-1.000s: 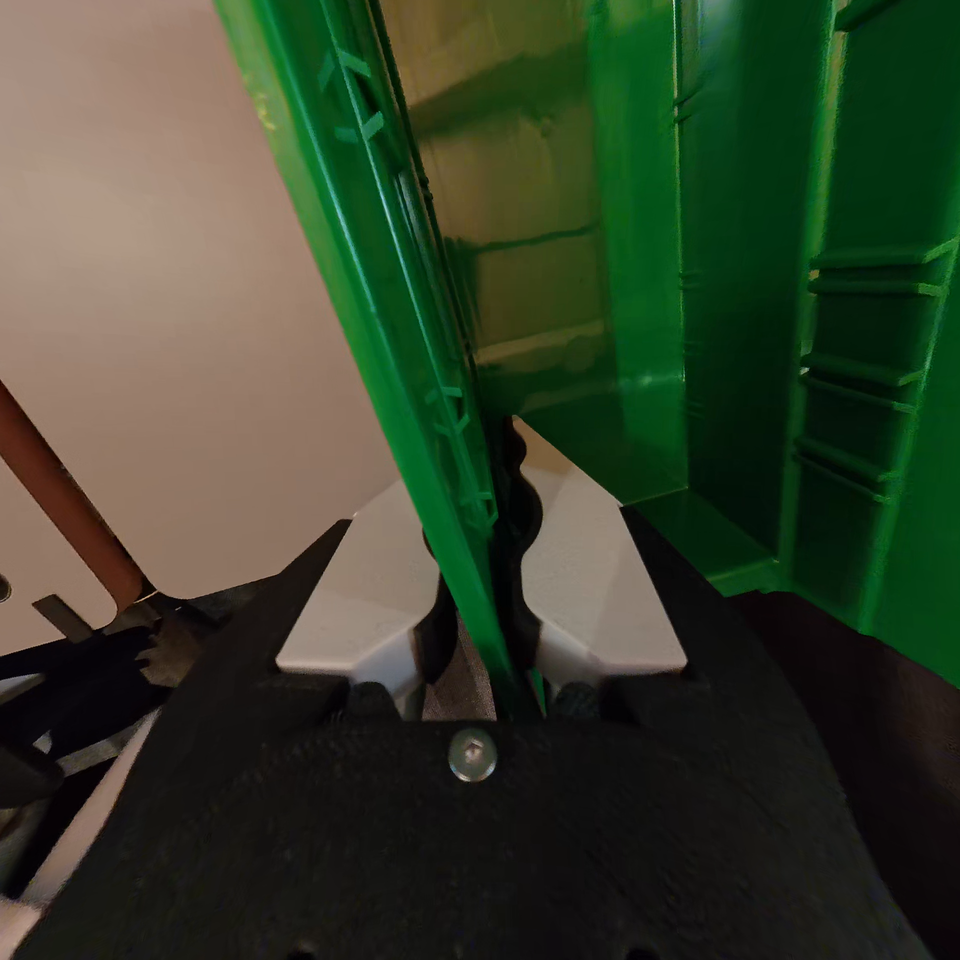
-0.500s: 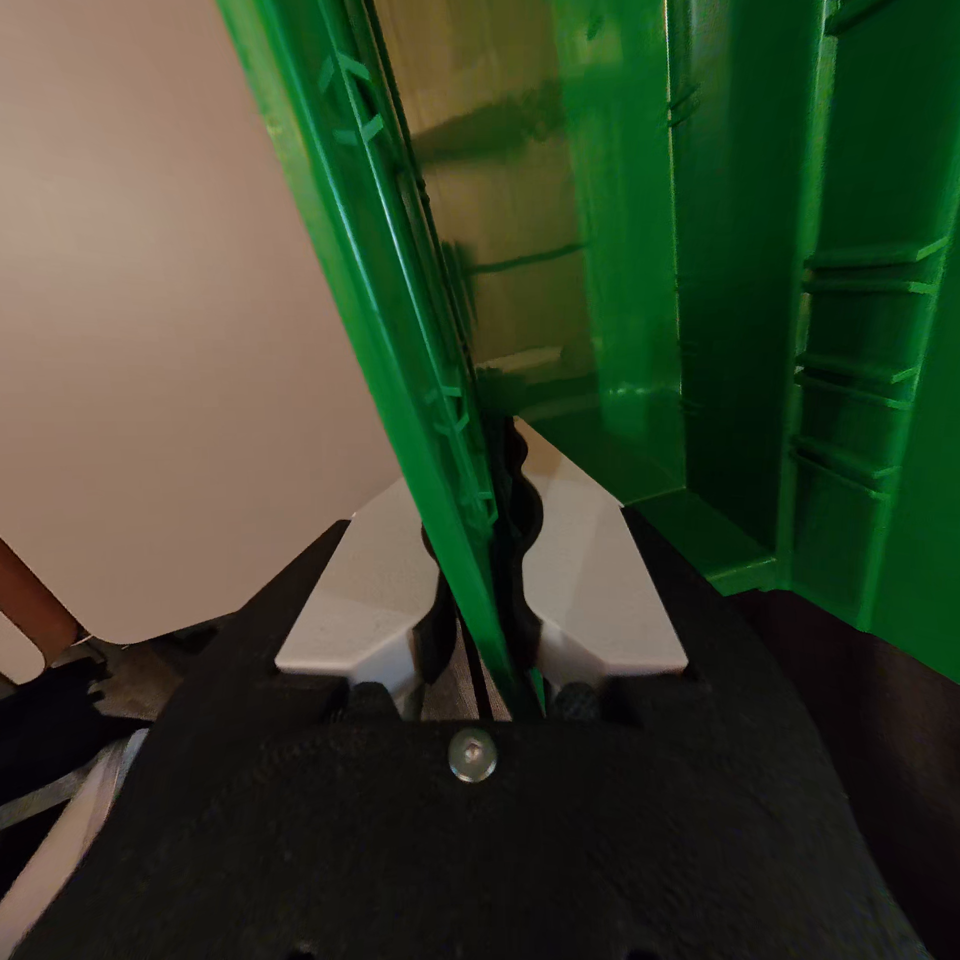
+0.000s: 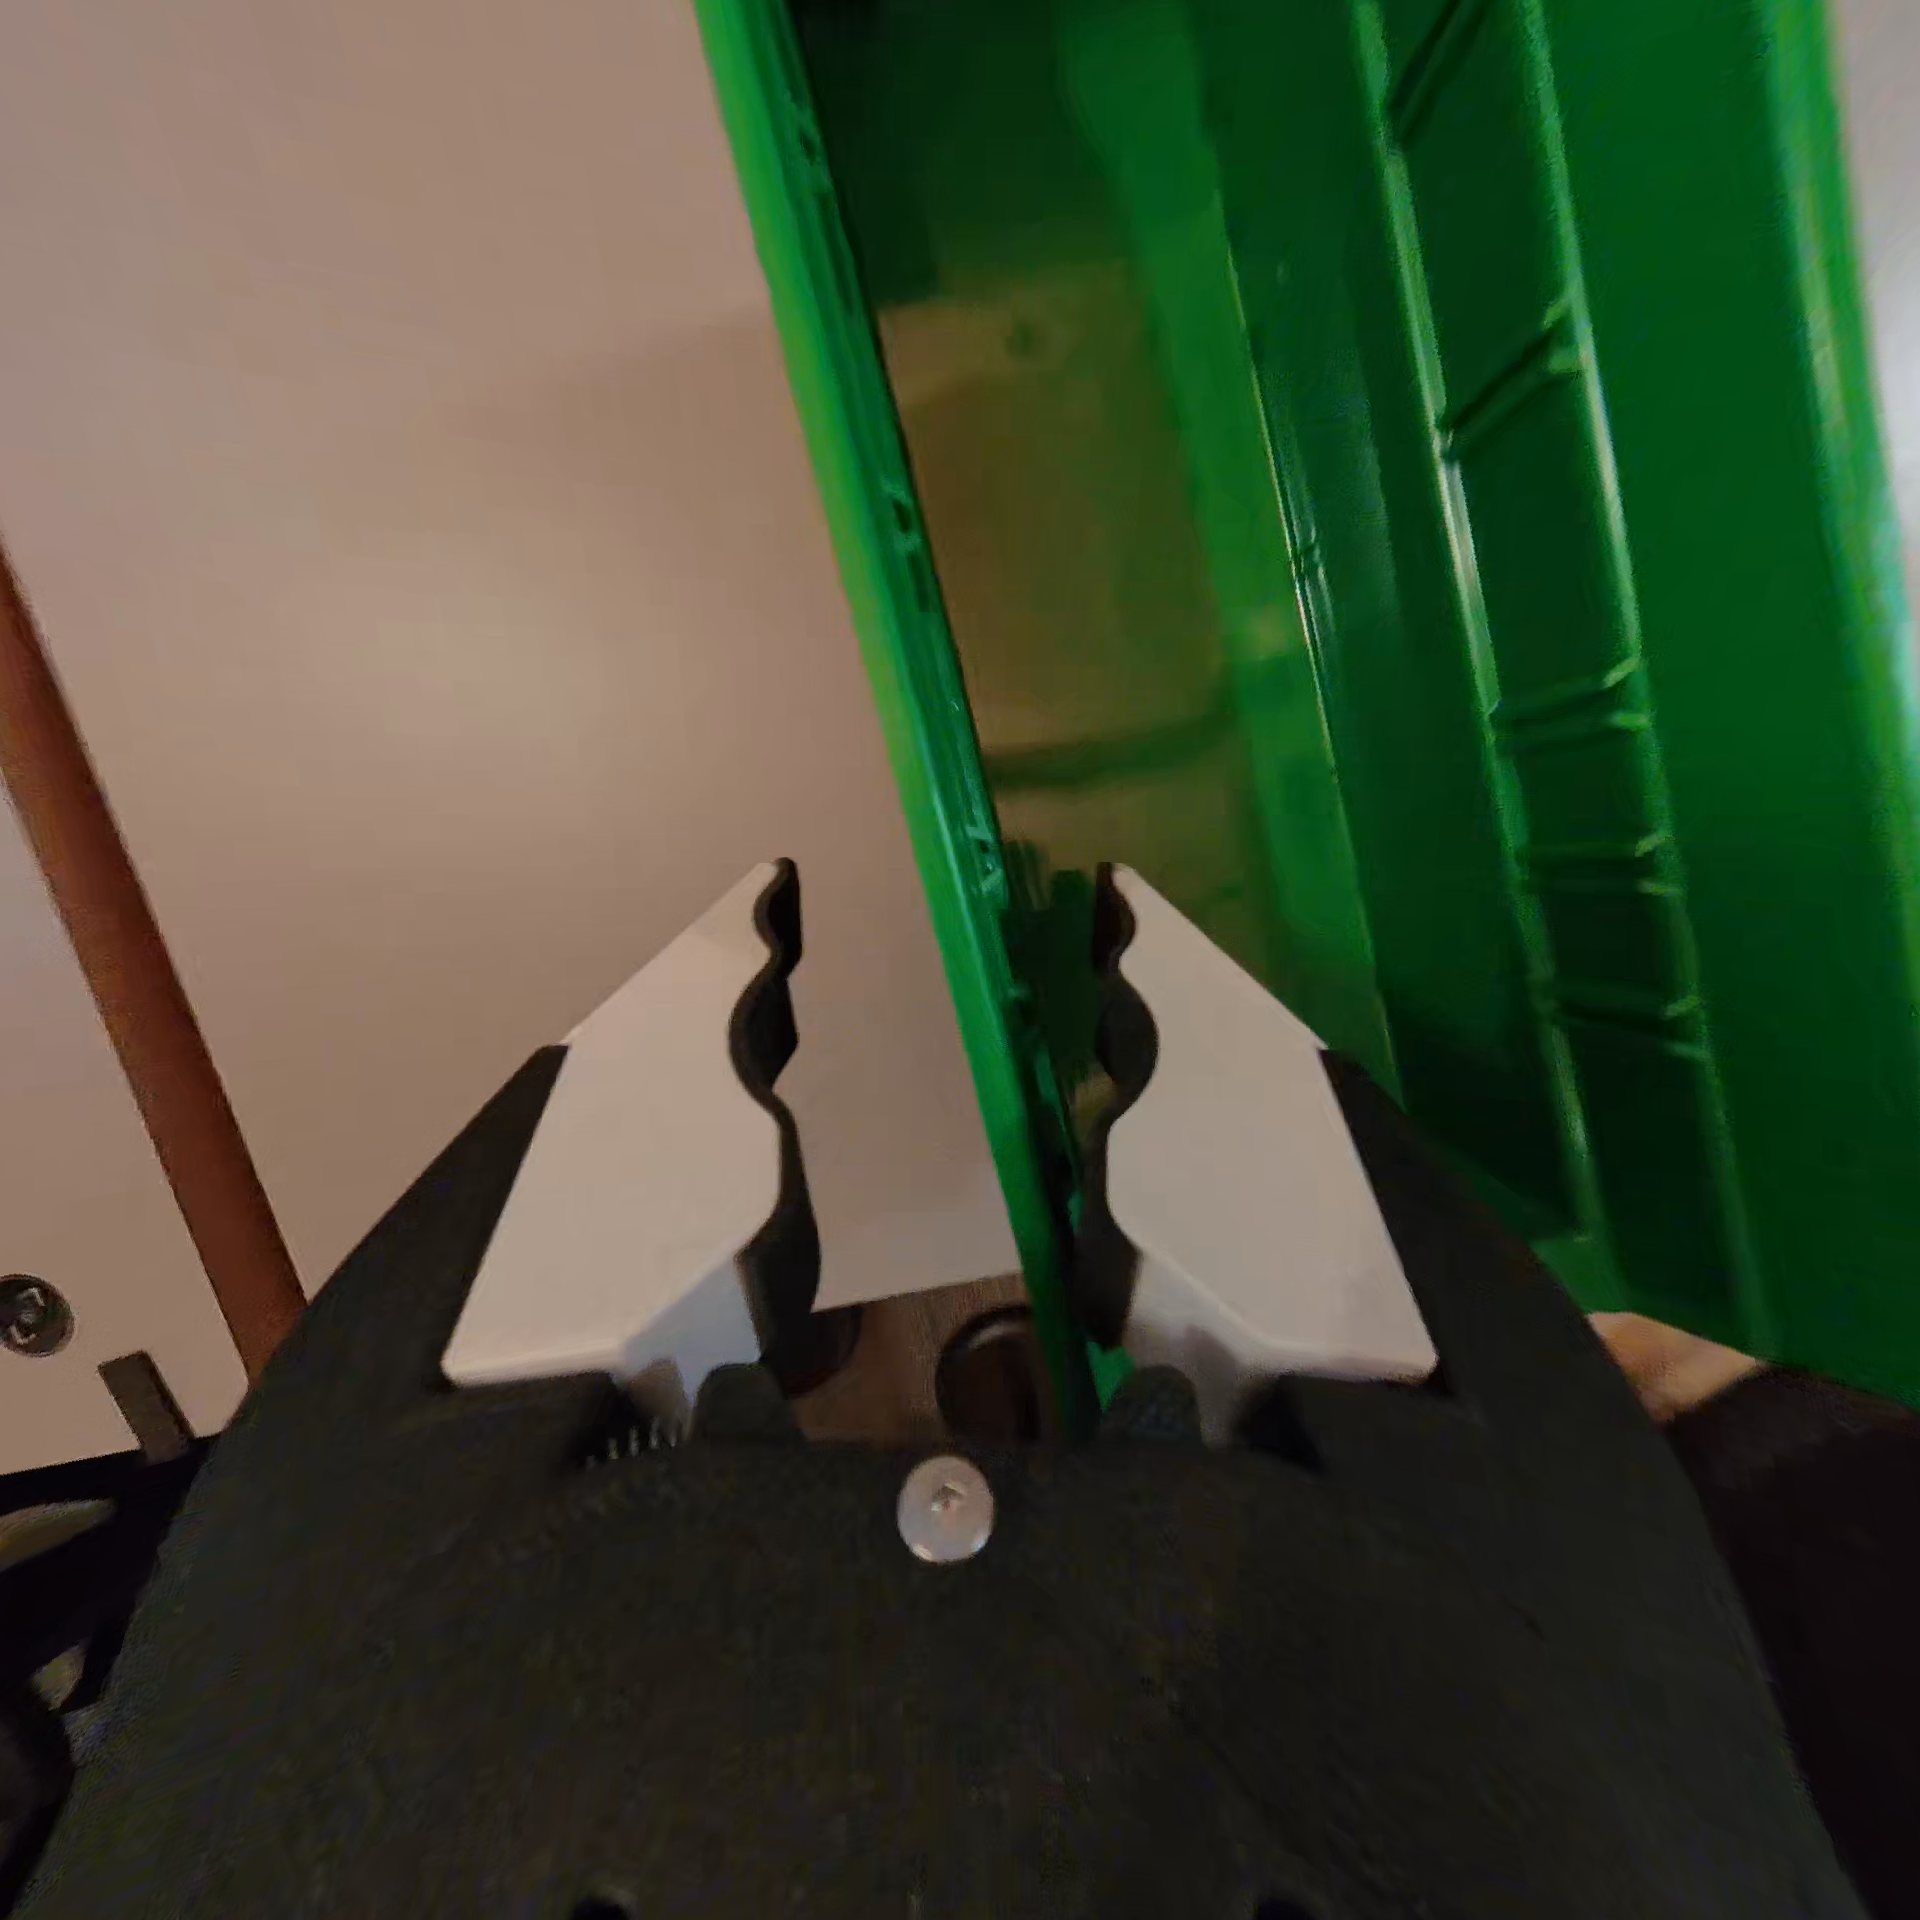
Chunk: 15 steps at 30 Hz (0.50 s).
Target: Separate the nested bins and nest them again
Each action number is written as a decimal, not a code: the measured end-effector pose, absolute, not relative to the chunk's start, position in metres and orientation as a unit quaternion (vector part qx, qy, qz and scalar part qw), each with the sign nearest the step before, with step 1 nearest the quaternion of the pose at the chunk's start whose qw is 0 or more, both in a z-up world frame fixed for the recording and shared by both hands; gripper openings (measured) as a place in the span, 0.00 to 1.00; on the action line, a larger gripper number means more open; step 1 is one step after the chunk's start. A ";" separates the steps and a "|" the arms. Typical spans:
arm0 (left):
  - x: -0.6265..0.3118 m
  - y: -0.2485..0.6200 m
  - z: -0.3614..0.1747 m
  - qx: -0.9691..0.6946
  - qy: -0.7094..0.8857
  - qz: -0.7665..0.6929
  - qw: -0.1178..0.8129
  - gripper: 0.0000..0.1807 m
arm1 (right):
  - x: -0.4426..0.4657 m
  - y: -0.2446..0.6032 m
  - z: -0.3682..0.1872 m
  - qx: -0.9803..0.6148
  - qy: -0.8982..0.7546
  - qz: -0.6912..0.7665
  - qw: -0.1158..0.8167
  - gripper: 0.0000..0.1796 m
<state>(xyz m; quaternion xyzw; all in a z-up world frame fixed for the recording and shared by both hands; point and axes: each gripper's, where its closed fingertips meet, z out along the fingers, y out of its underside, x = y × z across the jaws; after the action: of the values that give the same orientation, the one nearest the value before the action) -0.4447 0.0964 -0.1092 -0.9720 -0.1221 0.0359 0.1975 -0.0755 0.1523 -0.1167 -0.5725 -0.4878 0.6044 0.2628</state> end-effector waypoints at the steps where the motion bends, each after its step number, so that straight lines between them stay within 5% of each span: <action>1: -0.446 0.099 -0.103 -0.968 -0.125 0.035 0.214 0.34 | -0.075 0.152 -0.117 -0.573 -0.487 0.605 0.262 0.32; 15: -0.417 0.053 -0.091 -0.953 -0.123 0.018 0.275 0.35 | -0.076 0.151 -0.119 -0.577 -0.484 0.607 0.255 0.32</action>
<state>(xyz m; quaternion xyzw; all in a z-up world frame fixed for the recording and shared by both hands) -0.4169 0.0534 -0.0910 -0.9534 -0.1234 0.0181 0.2748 -0.0758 0.1509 -0.1186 -0.5771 -0.4836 0.6068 0.2548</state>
